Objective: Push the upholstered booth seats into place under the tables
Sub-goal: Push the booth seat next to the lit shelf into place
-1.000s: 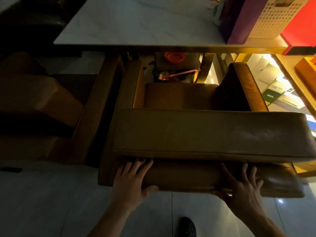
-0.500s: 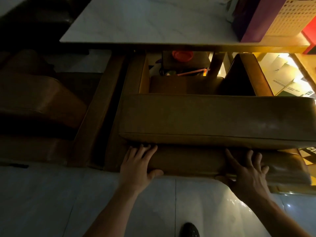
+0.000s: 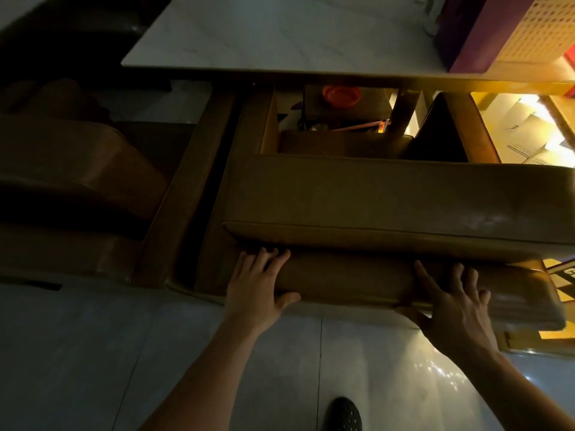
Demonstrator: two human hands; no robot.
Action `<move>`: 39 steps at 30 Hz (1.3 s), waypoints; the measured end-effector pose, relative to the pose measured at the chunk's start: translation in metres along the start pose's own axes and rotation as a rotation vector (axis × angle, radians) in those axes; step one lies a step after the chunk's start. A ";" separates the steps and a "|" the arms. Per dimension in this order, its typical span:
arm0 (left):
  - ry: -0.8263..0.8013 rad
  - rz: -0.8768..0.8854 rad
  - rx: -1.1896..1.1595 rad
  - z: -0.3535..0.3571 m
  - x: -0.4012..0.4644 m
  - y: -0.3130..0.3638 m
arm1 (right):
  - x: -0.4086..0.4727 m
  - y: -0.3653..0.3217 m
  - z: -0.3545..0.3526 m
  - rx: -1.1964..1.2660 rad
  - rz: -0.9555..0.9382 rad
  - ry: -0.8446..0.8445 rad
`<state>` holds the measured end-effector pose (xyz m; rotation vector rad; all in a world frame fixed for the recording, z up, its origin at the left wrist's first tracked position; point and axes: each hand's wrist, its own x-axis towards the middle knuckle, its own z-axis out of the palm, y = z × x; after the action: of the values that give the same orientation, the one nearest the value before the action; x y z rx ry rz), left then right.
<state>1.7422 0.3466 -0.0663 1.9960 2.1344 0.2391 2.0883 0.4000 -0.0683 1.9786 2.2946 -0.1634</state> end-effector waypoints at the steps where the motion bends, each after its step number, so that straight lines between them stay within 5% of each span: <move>1: -0.001 0.002 -0.003 0.000 -0.002 -0.002 | -0.002 -0.001 0.001 -0.001 -0.003 -0.001; 39: -0.018 -0.037 -0.065 -0.005 0.005 0.001 | 0.000 -0.013 -0.011 -0.058 0.028 -0.055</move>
<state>1.7415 0.3517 -0.0614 1.9142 2.1226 0.2796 2.0755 0.3993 -0.0576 1.9519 2.2114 -0.1458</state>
